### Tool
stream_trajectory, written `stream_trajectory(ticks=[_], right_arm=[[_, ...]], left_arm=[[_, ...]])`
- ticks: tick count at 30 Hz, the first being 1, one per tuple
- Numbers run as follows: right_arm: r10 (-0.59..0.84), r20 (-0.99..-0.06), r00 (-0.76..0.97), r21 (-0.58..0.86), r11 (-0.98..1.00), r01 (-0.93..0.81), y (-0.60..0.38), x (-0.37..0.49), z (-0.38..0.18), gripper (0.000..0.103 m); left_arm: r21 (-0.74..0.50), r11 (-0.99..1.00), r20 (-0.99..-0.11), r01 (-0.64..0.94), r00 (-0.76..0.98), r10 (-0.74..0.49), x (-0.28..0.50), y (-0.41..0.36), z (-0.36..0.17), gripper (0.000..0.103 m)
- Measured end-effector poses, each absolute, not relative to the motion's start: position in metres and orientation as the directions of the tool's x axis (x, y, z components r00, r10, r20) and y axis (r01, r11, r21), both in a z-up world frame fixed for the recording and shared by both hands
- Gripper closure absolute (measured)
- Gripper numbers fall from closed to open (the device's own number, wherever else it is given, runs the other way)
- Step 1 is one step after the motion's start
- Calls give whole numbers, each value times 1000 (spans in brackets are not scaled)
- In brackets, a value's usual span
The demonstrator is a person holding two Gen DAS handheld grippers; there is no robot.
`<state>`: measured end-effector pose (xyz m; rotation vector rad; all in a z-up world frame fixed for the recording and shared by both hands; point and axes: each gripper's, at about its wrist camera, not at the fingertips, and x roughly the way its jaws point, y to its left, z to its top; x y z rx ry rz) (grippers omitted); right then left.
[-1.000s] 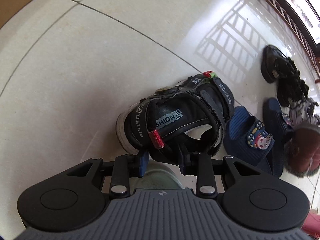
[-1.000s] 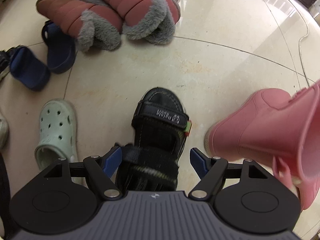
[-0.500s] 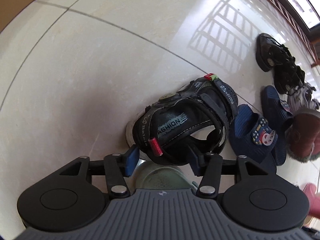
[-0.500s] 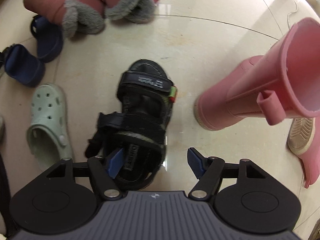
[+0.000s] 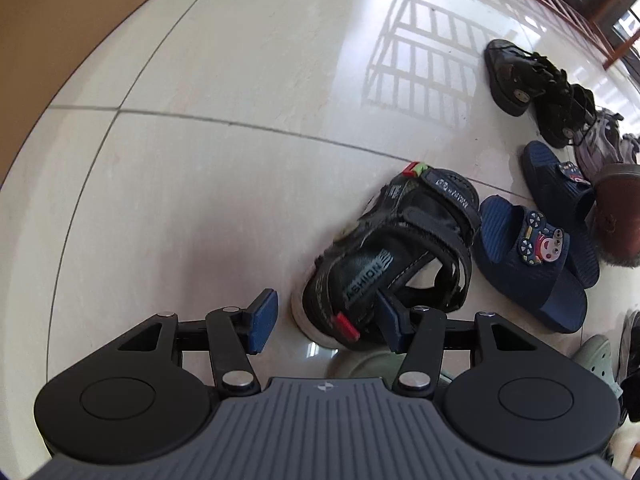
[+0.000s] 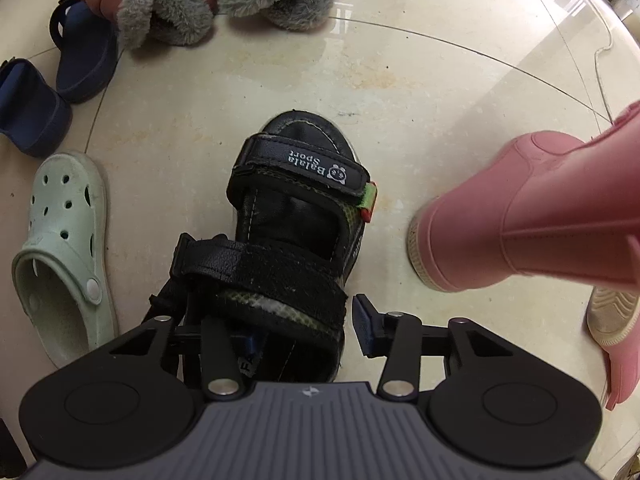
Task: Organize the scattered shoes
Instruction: 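Lift the black sandal with the right tool and carry it to its pair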
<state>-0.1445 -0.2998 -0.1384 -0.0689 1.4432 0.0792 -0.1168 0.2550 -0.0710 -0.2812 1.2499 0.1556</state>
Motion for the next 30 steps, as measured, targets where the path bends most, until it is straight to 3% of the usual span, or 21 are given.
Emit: stream_trajectory(ticks=[2,5,17,18,20,21,22,30], right_arm=[[5,-993,122,-5,997,-83,-300,-142,-137,77],[21,-992,125,13,998,-65,-302,-141,-133,88],[113,-984,138,104,992,-66,-294,-136,-99,89],[117,-983,140,108,992,-71,-294,-136,-96,89],[123,-982,147,112,990,-81,-293,-134,-88,89],[125,-981,152,112,990,-88,-292,-133,-83,89],[127,-979,157,113,989,-92,-292,-132,-79,89],[175,-965,197,156,982,-107,-296,-115,-49,89]], left_arm=[[-111,961,-950,-254,310,-28,-111,256,-73,47],[-101,971,-953,-216,301,-33,-102,256,-78,47],[-52,998,-960,-26,276,-43,-65,236,-97,48],[-45,999,-959,-12,279,-40,-65,233,-98,49],[-31,1000,-956,2,291,-31,-65,229,-100,63],[-29,1000,-956,-2,293,-27,-65,227,-100,75],[-18,1000,-955,-18,296,-12,-65,226,-101,79],[-43,966,-953,-253,302,36,-68,240,-100,82]])
